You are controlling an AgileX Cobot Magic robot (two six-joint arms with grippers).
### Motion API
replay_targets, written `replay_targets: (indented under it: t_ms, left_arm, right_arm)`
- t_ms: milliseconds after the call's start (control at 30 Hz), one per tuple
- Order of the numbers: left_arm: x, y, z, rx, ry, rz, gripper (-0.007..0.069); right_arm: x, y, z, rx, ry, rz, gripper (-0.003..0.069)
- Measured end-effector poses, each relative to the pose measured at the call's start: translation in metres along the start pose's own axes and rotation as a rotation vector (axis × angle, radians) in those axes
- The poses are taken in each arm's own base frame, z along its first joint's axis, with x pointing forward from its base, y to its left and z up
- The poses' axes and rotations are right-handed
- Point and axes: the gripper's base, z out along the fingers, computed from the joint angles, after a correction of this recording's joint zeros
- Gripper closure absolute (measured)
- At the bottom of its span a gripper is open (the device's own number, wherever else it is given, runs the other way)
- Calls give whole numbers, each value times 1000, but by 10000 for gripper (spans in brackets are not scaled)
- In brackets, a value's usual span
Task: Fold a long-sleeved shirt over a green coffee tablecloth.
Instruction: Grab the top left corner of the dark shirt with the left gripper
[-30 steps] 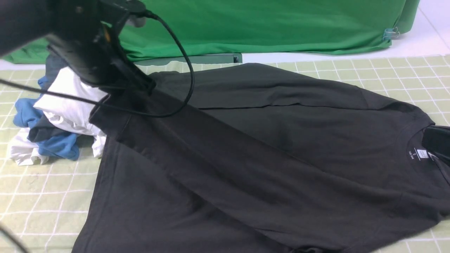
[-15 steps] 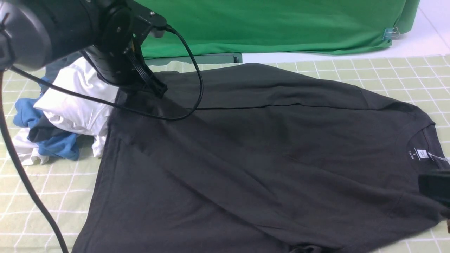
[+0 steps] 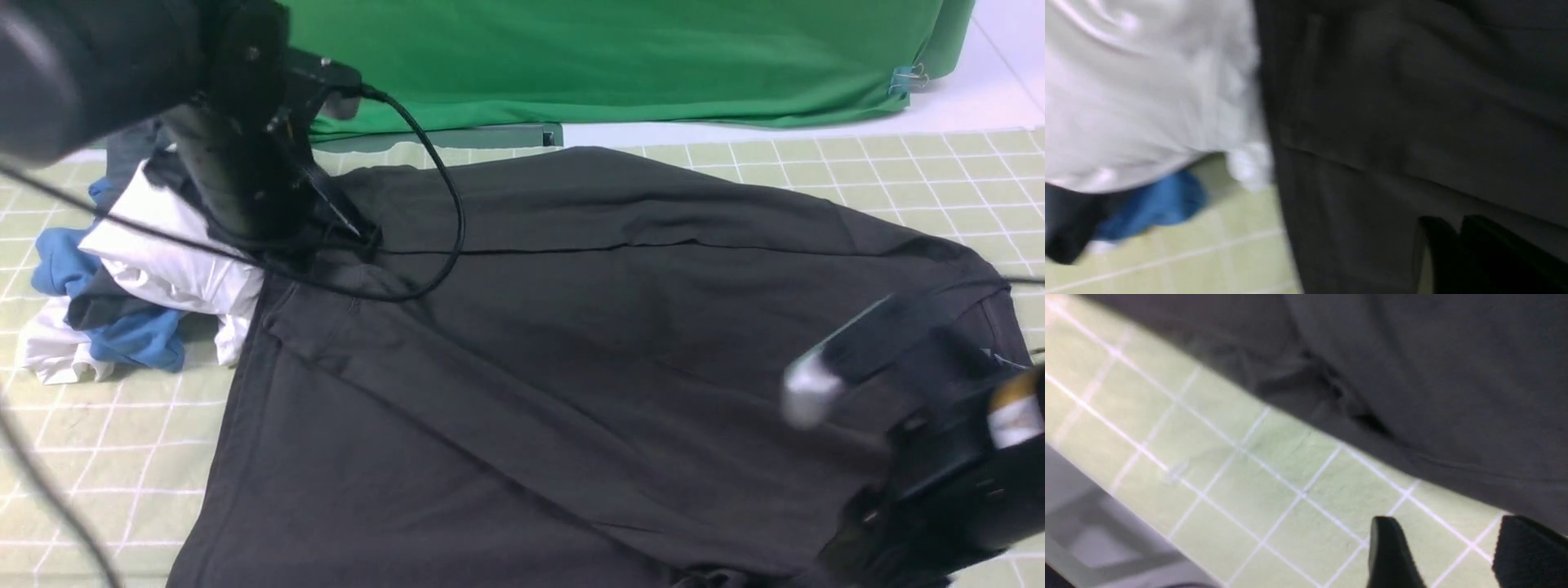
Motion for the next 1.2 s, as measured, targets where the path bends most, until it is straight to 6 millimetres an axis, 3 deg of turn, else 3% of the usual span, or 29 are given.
replay_targets:
  t_ms: [33,100,267,500,567,733,767,933,1200]
  left_arm:
    - [2,-1,-1,9,-3,-1,573]
    - [26,-17,-10,102,-39,-2,610]
    - [81,-39,-13,175,-65,2,622]
    - [135,-37,-13,196,-62,-74,622]
    - [140,-36,-15,197,-68,-78,622]
    - [149,-33,-24,205,-115,-95,622]
    - [150,-33,-25,206,-123,-96,620]
    - [151,-33,-27,207,-127,-98,617]
    - [155,-33,-27,207,-77,-109,614]
  right_arm:
    - [-1,0,2,1,5,-5,311]
    - [-8,5,20,9,45,-46,310]
    - [-19,3,51,33,83,-77,309]
    - [-25,-3,84,52,150,-104,328]
    - [-25,-4,87,57,156,-111,352]
    - [-25,-6,92,72,175,-127,602]
    - [-25,-6,92,72,180,-121,623]
    - [-17,-5,88,66,227,-100,638]
    - [28,-2,70,69,266,-29,638]
